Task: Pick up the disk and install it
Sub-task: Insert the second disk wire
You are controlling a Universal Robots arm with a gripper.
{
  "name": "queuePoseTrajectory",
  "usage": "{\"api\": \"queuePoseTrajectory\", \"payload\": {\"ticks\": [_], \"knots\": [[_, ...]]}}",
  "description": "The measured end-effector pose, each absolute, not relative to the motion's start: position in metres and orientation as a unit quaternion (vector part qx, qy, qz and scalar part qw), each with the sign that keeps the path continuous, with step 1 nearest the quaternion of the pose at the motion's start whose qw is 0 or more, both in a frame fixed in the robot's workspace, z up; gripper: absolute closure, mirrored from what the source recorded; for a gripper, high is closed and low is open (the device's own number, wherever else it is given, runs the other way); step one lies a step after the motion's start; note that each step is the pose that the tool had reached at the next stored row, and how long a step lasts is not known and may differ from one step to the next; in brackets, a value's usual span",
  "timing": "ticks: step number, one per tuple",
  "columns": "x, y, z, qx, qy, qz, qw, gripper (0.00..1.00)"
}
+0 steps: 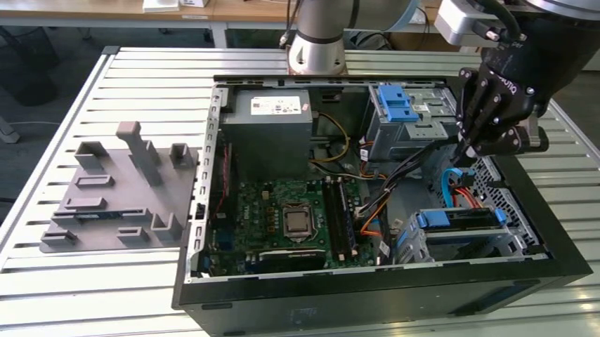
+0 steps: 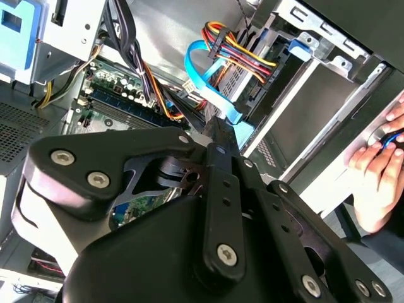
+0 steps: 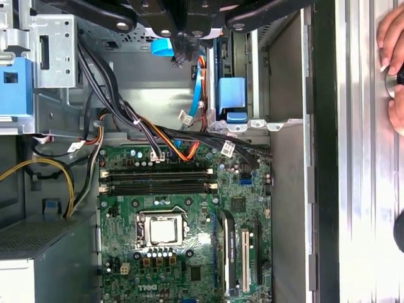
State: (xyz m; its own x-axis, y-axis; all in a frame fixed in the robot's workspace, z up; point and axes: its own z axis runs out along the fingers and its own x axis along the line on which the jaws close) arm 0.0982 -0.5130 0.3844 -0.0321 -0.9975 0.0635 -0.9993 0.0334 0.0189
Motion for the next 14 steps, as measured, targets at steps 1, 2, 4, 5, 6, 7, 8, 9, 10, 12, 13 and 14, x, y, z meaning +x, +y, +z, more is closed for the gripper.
{"api": "queuePoseTrajectory", "payload": {"ticks": [1, 2, 4, 5, 6, 7, 8, 9, 10, 12, 13, 14], "knots": [[0.0981, -0.5137, 0.3841, 0.695, -0.718, 0.015, 0.03, 0.9], [0.0981, -0.5145, 0.3838, 0.695, -0.718, 0.015, 0.03, 0.9], [0.0982, -0.5151, 0.3833, 0.695, -0.718, 0.016, 0.03, 0.9], [0.0984, -0.5152, 0.3833, 0.695, -0.718, 0.016, 0.03, 0.9], [0.0988, -0.5152, 0.3832, 0.695, -0.718, 0.016, 0.03, 0.9], [0.0993, -0.5152, 0.383, 0.695, -0.718, 0.016, 0.03, 0.9], [0.0998, -0.5152, 0.3829, 0.695, -0.718, 0.016, 0.03, 0.9], [0.1002, -0.5153, 0.3828, 0.695, -0.718, 0.016, 0.03, 0.9], [0.1003, -0.5156, 0.3828, 0.695, -0.718, 0.016, 0.03, 0.9], [0.1005, -0.5161, 0.3827, 0.695, -0.718, 0.016, 0.03, 0.9], [0.1006, -0.5162, 0.3827, 0.695, -0.718, 0.016, 0.03, 0.9], [0.1007, -0.5164, 0.3827, 0.695, -0.718, 0.016, 0.03, 0.9]]}}
